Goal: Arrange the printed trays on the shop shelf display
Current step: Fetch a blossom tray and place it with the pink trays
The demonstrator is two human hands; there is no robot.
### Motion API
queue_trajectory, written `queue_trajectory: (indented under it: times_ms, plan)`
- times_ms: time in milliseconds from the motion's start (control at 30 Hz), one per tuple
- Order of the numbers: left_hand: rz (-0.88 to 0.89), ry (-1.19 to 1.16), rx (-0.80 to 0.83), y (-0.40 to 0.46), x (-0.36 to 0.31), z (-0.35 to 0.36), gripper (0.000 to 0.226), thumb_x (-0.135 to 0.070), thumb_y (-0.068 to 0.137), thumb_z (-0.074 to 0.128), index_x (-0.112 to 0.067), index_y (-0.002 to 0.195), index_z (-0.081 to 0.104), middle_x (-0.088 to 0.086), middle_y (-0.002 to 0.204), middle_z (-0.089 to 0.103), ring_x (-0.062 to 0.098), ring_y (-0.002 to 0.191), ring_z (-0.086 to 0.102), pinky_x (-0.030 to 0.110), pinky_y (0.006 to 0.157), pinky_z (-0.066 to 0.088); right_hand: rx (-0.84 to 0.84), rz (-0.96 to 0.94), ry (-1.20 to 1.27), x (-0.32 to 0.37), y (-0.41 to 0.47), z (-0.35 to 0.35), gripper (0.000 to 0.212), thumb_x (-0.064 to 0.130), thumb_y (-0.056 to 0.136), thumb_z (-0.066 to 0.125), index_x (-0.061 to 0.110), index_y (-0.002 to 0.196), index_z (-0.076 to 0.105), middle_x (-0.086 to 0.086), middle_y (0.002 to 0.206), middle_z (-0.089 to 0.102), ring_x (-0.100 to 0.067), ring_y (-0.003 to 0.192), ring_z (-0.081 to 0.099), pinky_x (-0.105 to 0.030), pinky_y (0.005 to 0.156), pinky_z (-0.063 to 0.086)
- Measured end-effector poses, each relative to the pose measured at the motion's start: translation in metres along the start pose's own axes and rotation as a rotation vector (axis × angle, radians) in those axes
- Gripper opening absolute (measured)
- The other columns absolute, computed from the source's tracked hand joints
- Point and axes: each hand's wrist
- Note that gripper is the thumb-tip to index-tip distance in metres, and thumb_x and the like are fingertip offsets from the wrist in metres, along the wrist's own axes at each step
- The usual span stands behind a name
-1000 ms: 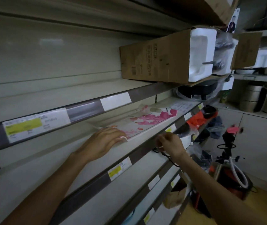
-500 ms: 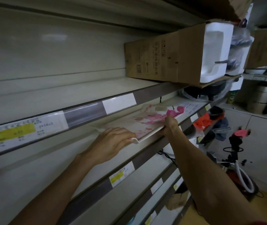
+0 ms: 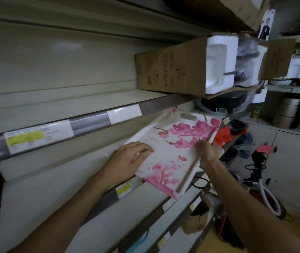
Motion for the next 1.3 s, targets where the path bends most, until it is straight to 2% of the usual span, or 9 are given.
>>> queue_trajectory:
  times_ms: [67, 133, 233, 500, 600, 800, 967, 1100, 1300]
  plan:
    - [-0.149, -0.014, -0.062, 0.001, -0.002, 0.003, 0.018, -0.031, 0.098, 0.051, -0.028, 0.107, 0.066, -0.013, 0.108, 0.066, 0.004, 0.1, 0.06, 0.027, 0.085, 0.048, 0.002, -0.027, 0.01, 0.0, -0.013, -0.024, 0.016, 0.001, 0.091, 0.051, 0.008, 0.078, 0.054, -0.005, 0.075, 0.055, -0.019, 0.063, 0.054, -0.03, 0.052, 0.051]
    - [-0.294, 0.017, -0.123, -0.005, -0.009, 0.009, 0.019, -0.028, 0.096, 0.052, -0.024, 0.109, 0.065, -0.007, 0.112, 0.063, 0.012, 0.103, 0.059, 0.033, 0.091, 0.048, 0.01, -0.029, 0.0, -0.002, -0.025, -0.051, 0.01, 0.007, 0.093, 0.053, 0.0, 0.097, 0.061, -0.014, 0.091, 0.063, -0.027, 0.075, 0.062, -0.039, 0.069, 0.058]
    - [-0.501, -0.004, -0.143, -0.023, -0.025, 0.017, 0.022, -0.024, 0.095, 0.053, -0.019, 0.114, 0.063, -0.002, 0.12, 0.06, 0.018, 0.107, 0.058, 0.031, 0.095, 0.045, 0.015, -0.002, -0.062, -0.009, -0.038, -0.089, 0.029, 0.019, 0.093, 0.057, -0.002, 0.113, 0.062, -0.018, 0.107, 0.069, -0.035, 0.094, 0.066, -0.053, 0.092, 0.053]
    - [-0.883, -0.204, -0.201, -0.09, -0.092, 0.039, 0.029, -0.044, 0.093, 0.046, -0.022, 0.107, 0.061, -0.005, 0.106, 0.066, 0.014, 0.092, 0.062, 0.027, 0.071, 0.046, 0.19, -0.013, -0.146, -0.016, -0.093, -0.149, 0.035, 0.028, 0.093, 0.06, 0.0, 0.114, 0.065, -0.018, 0.107, 0.071, -0.036, 0.095, 0.07, -0.043, 0.081, 0.058]
    - [-0.94, -0.236, -0.207, -0.118, -0.115, 0.047, 0.04, -0.046, 0.097, 0.042, -0.015, 0.104, 0.067, 0.005, 0.108, 0.07, 0.022, 0.099, 0.065, 0.033, 0.083, 0.05, 0.278, -0.006, -0.168, -0.021, -0.112, -0.159, 0.034, 0.031, 0.092, 0.061, 0.003, 0.109, 0.067, -0.014, 0.1, 0.074, -0.029, 0.081, 0.072, -0.034, 0.067, 0.058]
    - [-1.004, -0.286, -0.282, -0.193, -0.167, 0.047, 0.05, -0.051, 0.098, 0.04, -0.011, 0.105, 0.069, 0.004, 0.105, 0.072, 0.019, 0.092, 0.067, 0.034, 0.082, 0.054, 0.467, 0.016, -0.156, -0.033, -0.159, -0.163, 0.034, 0.025, 0.091, 0.062, 0.004, 0.117, 0.065, -0.014, 0.109, 0.073, -0.034, 0.098, 0.07, -0.046, 0.085, 0.056]
    - [-1.098, -0.22, -0.43, -0.254, -0.206, 0.026, 0.042, -0.047, 0.1, 0.036, -0.015, 0.1, 0.062, -0.005, 0.09, 0.066, 0.008, 0.081, 0.062, 0.022, 0.066, 0.048, 0.625, 0.085, -0.122, -0.049, -0.204, -0.143, 0.033, 0.024, 0.09, 0.065, 0.005, 0.117, 0.066, -0.014, 0.11, 0.073, -0.035, 0.1, 0.069, -0.051, 0.09, 0.054]
    - [-1.139, -0.193, -0.568, -0.306, -0.231, -0.003, 0.047, -0.057, 0.095, 0.04, -0.018, 0.102, 0.064, 0.002, 0.1, 0.069, 0.02, 0.091, 0.066, 0.04, 0.088, 0.054, 0.727, 0.11, -0.145, -0.061, -0.246, -0.113, 0.035, 0.026, 0.091, 0.063, 0.004, 0.118, 0.067, -0.016, 0.108, 0.073, -0.036, 0.098, 0.07, -0.042, 0.082, 0.058]
    - [-1.2, -0.131, -0.742, -0.378, -0.266, -0.057, 0.049, -0.058, 0.094, 0.041, -0.019, 0.107, 0.067, 0.0, 0.109, 0.07, 0.021, 0.099, 0.065, 0.041, 0.093, 0.052, 0.915, 0.151, -0.14, -0.078, -0.319, -0.058, 0.03, 0.028, 0.093, 0.061, 0.006, 0.112, 0.069, -0.012, 0.098, 0.073, -0.025, 0.082, 0.07, -0.03, 0.065, 0.059]
Point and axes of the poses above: each hand's wrist, its own y-axis towards the middle knuckle, its own z-axis out of the palm, x = y × z
